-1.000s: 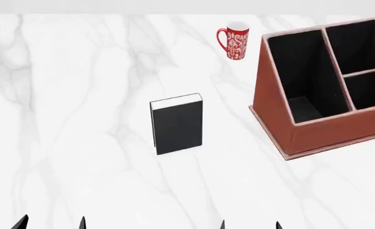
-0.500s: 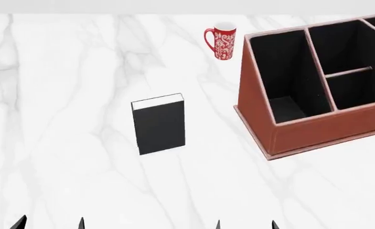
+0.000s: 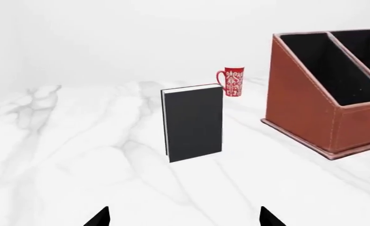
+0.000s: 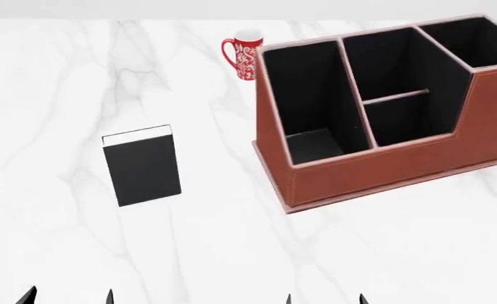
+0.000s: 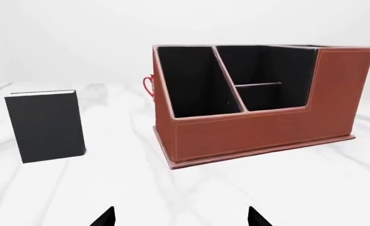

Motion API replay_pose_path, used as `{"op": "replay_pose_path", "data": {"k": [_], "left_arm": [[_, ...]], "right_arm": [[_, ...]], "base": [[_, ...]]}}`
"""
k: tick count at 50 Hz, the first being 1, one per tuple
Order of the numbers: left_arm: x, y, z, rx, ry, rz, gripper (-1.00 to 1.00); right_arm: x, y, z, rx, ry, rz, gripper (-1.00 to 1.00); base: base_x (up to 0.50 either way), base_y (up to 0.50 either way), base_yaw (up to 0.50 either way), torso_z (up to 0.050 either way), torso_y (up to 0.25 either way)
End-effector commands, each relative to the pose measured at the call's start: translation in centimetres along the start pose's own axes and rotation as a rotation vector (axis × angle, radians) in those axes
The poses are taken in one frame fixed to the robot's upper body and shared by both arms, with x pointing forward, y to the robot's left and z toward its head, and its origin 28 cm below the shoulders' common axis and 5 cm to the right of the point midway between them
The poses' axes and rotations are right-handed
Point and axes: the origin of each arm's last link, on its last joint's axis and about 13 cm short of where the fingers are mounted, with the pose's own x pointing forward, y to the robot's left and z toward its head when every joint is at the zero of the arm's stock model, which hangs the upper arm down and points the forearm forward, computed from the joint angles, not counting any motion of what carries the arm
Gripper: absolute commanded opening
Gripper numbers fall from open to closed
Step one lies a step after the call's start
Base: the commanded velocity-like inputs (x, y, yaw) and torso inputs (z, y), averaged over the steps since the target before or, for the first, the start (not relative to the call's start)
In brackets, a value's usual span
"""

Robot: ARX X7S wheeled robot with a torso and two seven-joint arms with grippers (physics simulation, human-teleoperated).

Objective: Pick up the book and place it in the right compartment of the caddy.

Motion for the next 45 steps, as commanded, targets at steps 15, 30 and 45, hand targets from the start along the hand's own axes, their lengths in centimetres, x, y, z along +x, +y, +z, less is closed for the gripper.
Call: {"op": "replay_pose_path", "data": {"k": [15,30,45], "left_arm": [[-0.5,2.1,2.9,-0.011,-0.005,0.152,1.00],[-5.1,10.3,11.8,0.068,-0.050,0.633,1.00],[-11.4,15.8,14.4,0.006,-0.063,0.980,1.00]], "right_arm": [[1.4,-0.3,3.8,-0.006,0.023,-0.029,1.00],[8.9,-1.3,18.2,-0.014,0.031,-0.060,1.00],[16.7,-0.8,27.1,-0.086,-0.025,-0.174,1.00]], "base": [[0.00,0.00,0.00,0.000,0.000],[0.00,0.00,0.00,0.000,0.000],[0.00,0.00,0.00,0.000,0.000]]}}
